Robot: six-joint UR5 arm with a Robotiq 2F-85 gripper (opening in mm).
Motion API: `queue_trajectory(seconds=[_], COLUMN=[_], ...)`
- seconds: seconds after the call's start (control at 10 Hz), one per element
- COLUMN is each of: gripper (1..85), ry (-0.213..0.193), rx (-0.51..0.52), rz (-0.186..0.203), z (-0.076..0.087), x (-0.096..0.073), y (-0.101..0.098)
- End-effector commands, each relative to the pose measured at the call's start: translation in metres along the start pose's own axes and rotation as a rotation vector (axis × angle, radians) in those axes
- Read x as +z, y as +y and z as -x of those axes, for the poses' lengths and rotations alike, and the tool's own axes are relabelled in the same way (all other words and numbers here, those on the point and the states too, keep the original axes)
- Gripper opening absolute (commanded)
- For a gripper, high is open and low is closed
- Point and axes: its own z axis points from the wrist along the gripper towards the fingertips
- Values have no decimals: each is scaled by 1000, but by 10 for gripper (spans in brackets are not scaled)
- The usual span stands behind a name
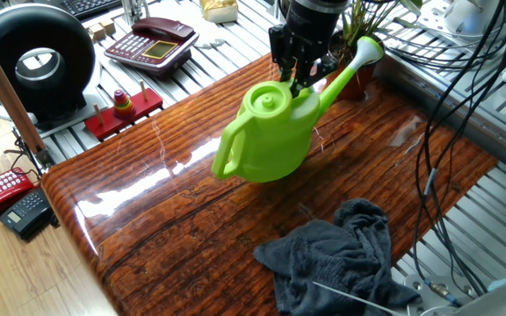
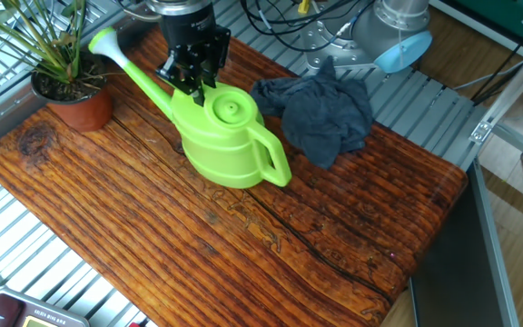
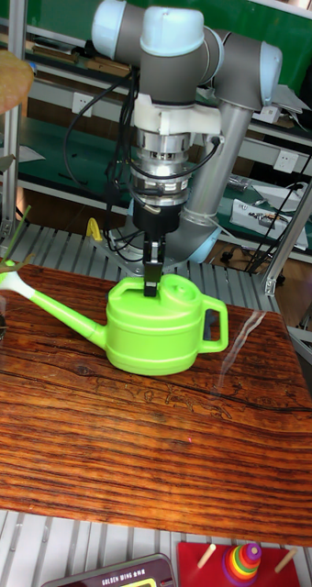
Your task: Water the plant
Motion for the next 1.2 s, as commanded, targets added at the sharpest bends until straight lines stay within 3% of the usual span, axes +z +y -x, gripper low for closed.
queue_trajectory(seconds=[0.0,0.3,1.1], gripper=[10,10,10], ry=[21,66,46], rx=[-1,-50,-17], rz=[8,17,36], z=[-9,-27,-8], x=[-2,-4,1], y=[2,6,-1])
